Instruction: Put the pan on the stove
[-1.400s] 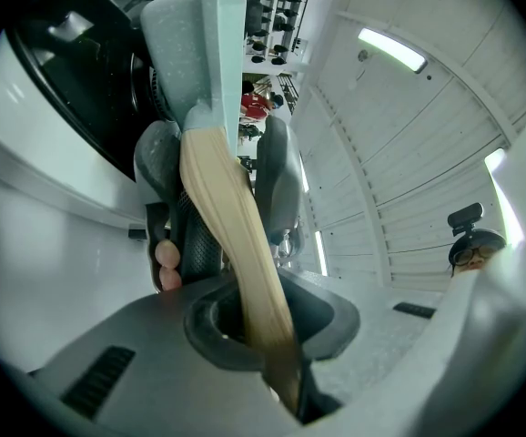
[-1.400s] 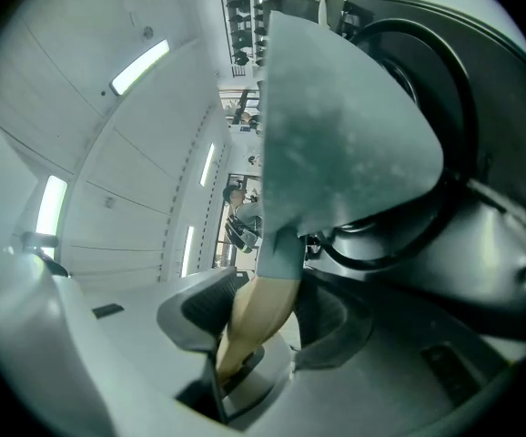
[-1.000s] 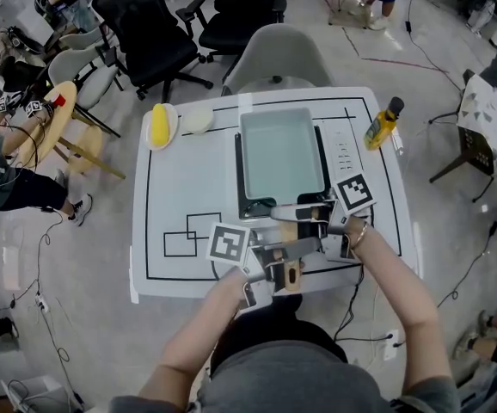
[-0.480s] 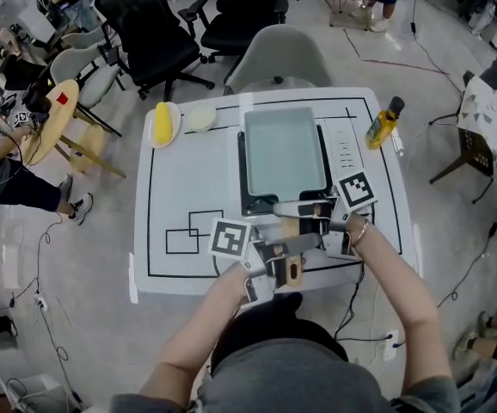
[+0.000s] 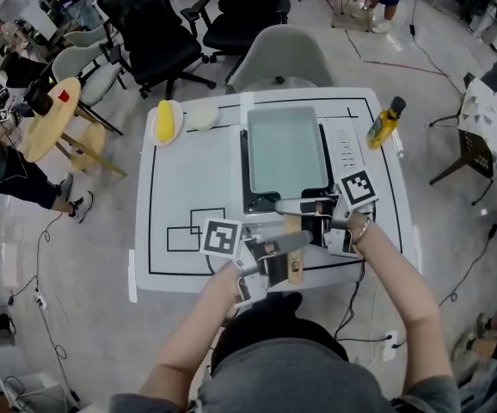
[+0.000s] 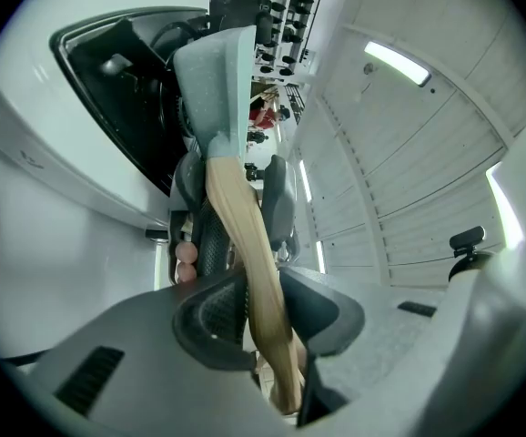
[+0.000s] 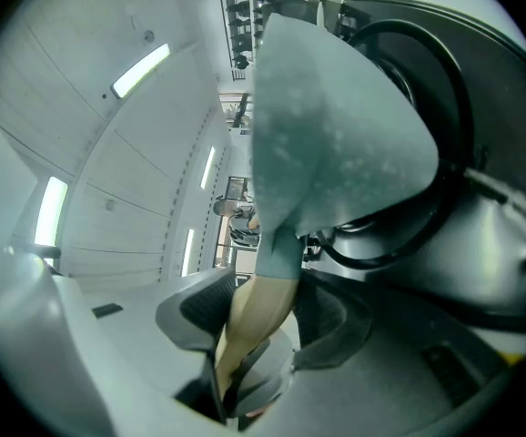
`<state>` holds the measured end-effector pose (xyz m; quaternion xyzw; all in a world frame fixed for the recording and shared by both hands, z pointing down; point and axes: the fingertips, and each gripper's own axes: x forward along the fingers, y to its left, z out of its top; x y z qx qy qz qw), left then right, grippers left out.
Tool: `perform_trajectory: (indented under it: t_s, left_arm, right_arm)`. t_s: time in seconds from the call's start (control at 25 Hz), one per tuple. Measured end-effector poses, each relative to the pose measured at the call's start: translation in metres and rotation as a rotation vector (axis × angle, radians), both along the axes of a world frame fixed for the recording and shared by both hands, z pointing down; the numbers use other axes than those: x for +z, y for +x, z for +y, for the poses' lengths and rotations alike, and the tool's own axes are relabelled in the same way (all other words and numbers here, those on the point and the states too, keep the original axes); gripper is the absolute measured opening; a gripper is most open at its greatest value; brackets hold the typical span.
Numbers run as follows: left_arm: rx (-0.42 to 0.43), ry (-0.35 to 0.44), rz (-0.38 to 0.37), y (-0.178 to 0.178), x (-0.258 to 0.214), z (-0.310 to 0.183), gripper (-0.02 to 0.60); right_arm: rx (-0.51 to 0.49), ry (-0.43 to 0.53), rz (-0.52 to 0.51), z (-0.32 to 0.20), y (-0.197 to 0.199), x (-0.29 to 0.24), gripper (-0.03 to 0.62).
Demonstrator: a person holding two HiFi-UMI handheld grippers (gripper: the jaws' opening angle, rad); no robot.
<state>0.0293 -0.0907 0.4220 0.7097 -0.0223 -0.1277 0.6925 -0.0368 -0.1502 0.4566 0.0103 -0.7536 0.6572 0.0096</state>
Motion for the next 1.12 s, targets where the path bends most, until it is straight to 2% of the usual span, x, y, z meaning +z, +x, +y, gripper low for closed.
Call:
perform_trajectory:
  t_s: [0.24, 0.4, 0.76, 1.12]
  left_arm:
    - [0.005, -0.012, -0.023, -0.008, 0.005, 0.004, 0.084]
    - [0.002, -0.017, -0.022, -0.018, 0.006, 0.007, 0.11]
    - [-0.049, -0.03, -0.044, -0.051, 0.014, 0.003, 0.117]
    - [-0.053, -0.03, -0.052, -0.053, 0.014, 0.005, 0.116]
  right_arm:
    - [-0.02, 0.015, 0.011, 0.003, -0.002, 0.001, 0.193]
    - [-0.03, 0.012, 0.005, 0.005, -0.002, 0.0, 0.193]
    - [-0.03, -0.005, -0.015, 0.005, -0.003, -0.002, 0.198]
    - [-0.012, -0.025, -0.034, 0.002, 0.0, -0.006, 0.199]
